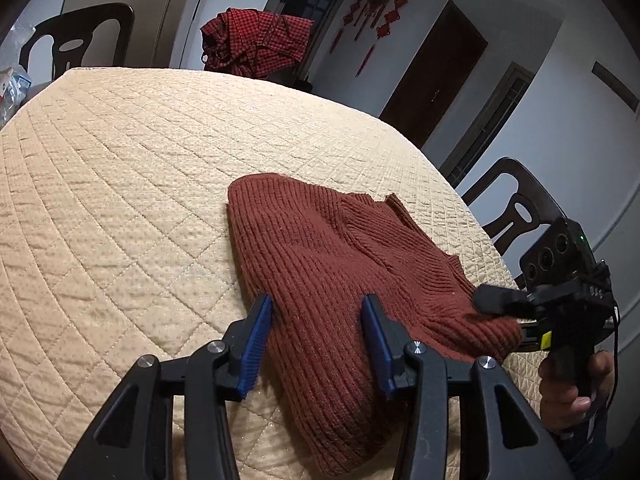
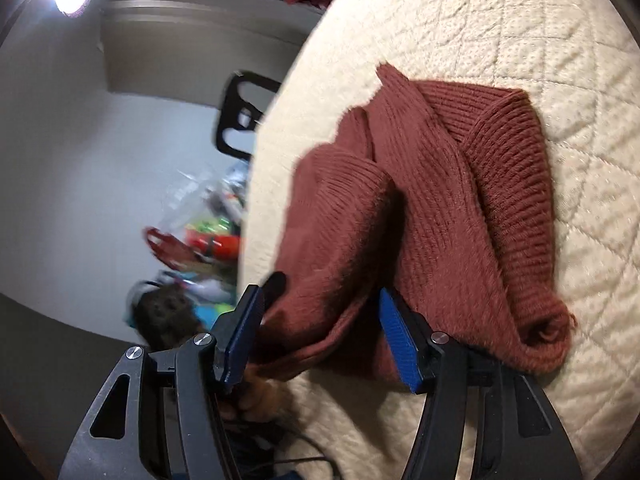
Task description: Fold small clothes
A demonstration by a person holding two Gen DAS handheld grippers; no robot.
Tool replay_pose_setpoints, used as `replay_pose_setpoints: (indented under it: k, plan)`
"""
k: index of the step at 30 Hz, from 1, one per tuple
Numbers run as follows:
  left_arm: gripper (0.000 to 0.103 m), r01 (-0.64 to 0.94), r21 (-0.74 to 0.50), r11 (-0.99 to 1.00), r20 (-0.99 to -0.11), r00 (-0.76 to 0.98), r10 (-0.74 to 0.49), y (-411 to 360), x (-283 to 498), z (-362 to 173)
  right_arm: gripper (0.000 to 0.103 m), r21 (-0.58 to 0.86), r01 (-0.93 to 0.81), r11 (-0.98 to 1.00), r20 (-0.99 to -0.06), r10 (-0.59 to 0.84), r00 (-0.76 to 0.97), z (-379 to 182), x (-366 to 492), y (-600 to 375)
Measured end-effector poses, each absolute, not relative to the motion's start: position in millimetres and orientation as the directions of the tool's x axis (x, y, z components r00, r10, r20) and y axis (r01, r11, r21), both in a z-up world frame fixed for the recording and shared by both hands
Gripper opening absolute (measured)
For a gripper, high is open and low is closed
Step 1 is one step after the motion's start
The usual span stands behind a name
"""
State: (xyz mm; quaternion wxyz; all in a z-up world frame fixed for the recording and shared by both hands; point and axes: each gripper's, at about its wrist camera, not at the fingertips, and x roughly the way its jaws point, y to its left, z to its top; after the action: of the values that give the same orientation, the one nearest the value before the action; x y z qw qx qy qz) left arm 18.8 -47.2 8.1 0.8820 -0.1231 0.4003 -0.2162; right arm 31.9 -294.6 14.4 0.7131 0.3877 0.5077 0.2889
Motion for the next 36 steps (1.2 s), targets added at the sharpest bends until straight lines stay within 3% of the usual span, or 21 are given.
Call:
replay_pose_setpoints:
  k: [2,4,6,13,21,27,32,36]
  plan:
    - [0.048,0.283,-0.385,0.878,-0.653,0.589,-0.476,-46,18,8,0.056,0.812,-0.051,0.581,-0.537,0.779,0.324,21,33,-288]
    - [0.048,0.285,-0.378,0.881,-0.654,0.591,-0.472,-46,17,8,0.025,0.776,-0.069,0.627,-0.575,0.748,0.332,24,34,-283]
    - [0.048,0.288,-0.368,0.884,-0.655,0.595,-0.466,-51,16,9,0.015,0.743,-0.087,0.664,-0.602,0.720,0.345,27,33,-282]
    - [0.048,0.346,-0.350,0.871,-0.614,0.618,-0.492,-62,11,31,0.013,0.658,-0.195,0.727,-0.588,0.658,0.470,60,19,-308]
    - [0.048,0.404,-0.343,0.848,-0.641,0.560,-0.526,-87,16,20,0.013,0.643,-0.100,0.759,-0.631,0.599,0.493,26,10,-350]
    - [0.048,0.407,-0.317,0.857,-0.635,0.579,-0.510,-87,12,29,0.016,0.609,-0.121,0.784,-0.626,0.569,0.533,44,1,-360]
    - [0.048,0.451,-0.301,0.840,-0.600,0.596,-0.535,-97,9,46,0.016,0.569,-0.216,0.794,-0.560,0.566,0.605,82,-17,-356]
    - [0.048,0.478,-0.258,0.839,-0.634,0.572,-0.521,-114,11,37,0.016,0.513,-0.301,0.804,-0.596,0.586,0.549,78,-32,-332]
